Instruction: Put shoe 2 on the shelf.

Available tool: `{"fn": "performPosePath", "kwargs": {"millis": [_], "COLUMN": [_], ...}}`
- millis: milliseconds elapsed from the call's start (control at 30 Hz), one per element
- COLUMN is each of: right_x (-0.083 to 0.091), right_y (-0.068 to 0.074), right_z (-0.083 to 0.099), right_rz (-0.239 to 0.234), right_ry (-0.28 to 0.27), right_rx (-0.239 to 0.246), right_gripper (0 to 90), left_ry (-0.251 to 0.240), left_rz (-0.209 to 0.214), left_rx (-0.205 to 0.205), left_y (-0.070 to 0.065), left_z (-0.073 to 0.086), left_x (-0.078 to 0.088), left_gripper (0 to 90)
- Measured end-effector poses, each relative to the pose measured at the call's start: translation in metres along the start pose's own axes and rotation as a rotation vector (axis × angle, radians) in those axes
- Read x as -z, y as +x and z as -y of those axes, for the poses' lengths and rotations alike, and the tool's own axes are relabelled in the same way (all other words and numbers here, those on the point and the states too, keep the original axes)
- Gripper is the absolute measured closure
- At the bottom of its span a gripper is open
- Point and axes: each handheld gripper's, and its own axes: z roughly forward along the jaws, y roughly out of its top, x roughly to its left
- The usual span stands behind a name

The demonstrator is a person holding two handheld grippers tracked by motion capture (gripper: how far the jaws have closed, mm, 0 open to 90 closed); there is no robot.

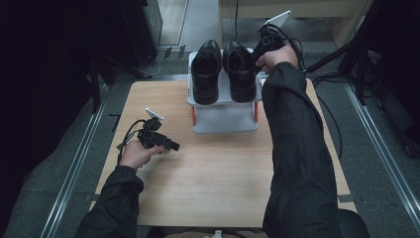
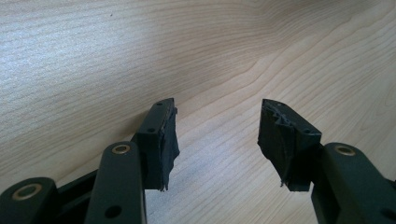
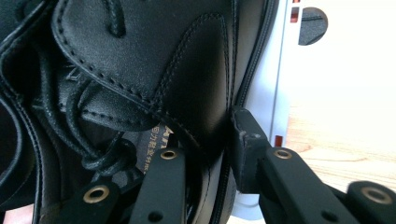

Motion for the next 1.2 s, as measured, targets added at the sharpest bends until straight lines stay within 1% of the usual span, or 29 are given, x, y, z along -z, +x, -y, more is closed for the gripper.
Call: {"fn": "performPosePath", "kwargs": {"millis": [100,233,400,567,600,700,833,900,933,1000,1100,1200], "right_x": [-0.001,-0.003,-0.005,-0.007,-0.008,-0.008,-0.008,-0.008,-0.008,-0.005,0.003,0.012], "right_y": [0.003,0.007,0.011,0.015,0.016,0.016,0.014,0.013,0.013,0.013,0.013,0.013], "right_z": [0.002,0.005,0.008,0.01,0.011,0.011,0.011,0.011,0.011,0.012,0.012,0.013], "right_rz": [0.003,-0.007,-0.007,0.003,-0.005,-0.012,-0.008,-0.018,-0.018,-0.026,-0.048,-0.05], "right_ry": [-0.001,-0.001,-0.003,0.0,0.004,0.0,0.0,-0.001,-0.001,-0.007,-0.017,-0.034], "right_rx": [0.003,-0.006,0.014,0.013,0.002,-0.008,0.005,0.014,0.014,0.015,0.011,0.02], "right_gripper": [75.5,73.8,72.4,70.0,68.3,68.0,66.6,63.2,63.2,61.6,61.0,59.6], "left_ry": [-0.002,0.0,-0.001,0.0,0.001,-0.003,-0.006,-0.004,-0.005,-0.004,-0.005,-0.003], "left_rz": [0.001,-0.001,-0.002,-0.005,-0.005,-0.003,-0.003,-0.005,-0.007,-0.01,-0.011,-0.011], "left_rx": [0.0,-0.002,-0.005,-0.005,-0.006,-0.003,-0.002,0.001,0.001,-0.001,-0.001,0.0], "left_y": [0.0,-0.001,0.0,-0.001,-0.001,0.0,0.001,0.001,0.001,0.001,0.001,0.001], "left_z": [0.0,0.0,-0.001,-0.001,-0.001,-0.001,-0.001,-0.001,-0.001,0.0,0.0,0.0], "left_x": [0.0,0.0,0.0,-0.001,-0.001,0.0,0.0,0.0,0.0,0.0,0.001,0.001], "left_gripper": [46.2,46.1,46.1,46.0,46.0,46.2,46.1,46.1,46.1,46.1,46.1,46.1]}}
